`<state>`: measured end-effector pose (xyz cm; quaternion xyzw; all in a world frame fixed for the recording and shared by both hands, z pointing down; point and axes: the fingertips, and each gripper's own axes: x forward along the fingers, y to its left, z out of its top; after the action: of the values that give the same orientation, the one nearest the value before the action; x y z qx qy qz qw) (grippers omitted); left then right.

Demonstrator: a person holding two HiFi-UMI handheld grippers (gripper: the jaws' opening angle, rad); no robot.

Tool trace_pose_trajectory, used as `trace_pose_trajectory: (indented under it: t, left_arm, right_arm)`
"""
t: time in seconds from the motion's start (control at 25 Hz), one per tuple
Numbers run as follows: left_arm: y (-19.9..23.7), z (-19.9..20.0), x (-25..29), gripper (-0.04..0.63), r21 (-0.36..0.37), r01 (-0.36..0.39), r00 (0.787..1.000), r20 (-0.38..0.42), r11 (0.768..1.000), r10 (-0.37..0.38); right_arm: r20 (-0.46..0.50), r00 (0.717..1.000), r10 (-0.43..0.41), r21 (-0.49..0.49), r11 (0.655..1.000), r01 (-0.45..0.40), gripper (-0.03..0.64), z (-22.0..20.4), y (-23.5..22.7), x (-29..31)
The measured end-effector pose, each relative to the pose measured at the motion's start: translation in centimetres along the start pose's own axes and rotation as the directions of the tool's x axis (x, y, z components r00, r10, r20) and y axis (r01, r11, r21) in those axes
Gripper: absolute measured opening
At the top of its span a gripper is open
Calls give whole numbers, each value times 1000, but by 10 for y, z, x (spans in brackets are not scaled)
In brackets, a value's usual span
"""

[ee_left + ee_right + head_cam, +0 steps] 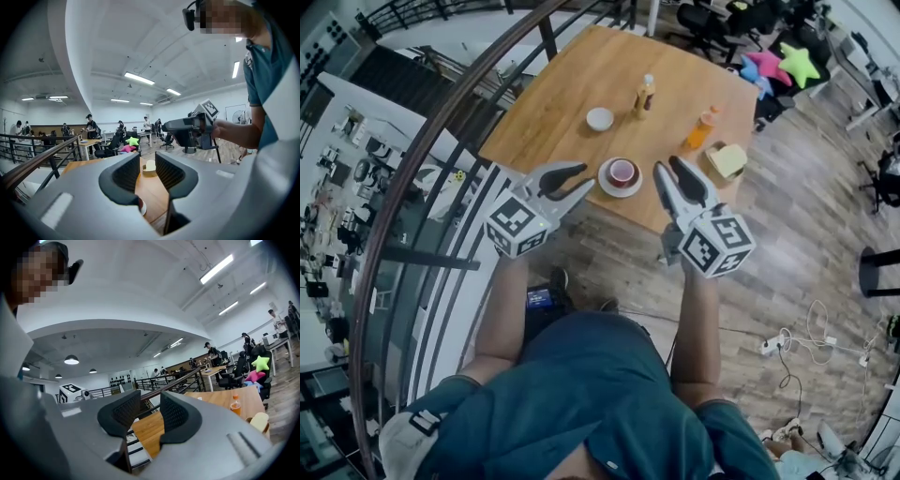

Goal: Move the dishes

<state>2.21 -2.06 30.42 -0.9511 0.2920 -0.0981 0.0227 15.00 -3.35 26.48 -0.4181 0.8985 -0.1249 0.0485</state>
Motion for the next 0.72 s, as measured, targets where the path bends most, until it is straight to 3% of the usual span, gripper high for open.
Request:
trace_pose_trajectory:
  t: [0.36,0.72]
  left_arm:
    - [11,1,51,103,6,109,994,11,994,-109]
    - [39,15,97,103,21,252,966,49,967,-253]
  right_arm:
    - [14,991,-136,16,991,136,114,1,-42,-21]
    - [34,956,-290,10,957,290,114,18,-70,-17]
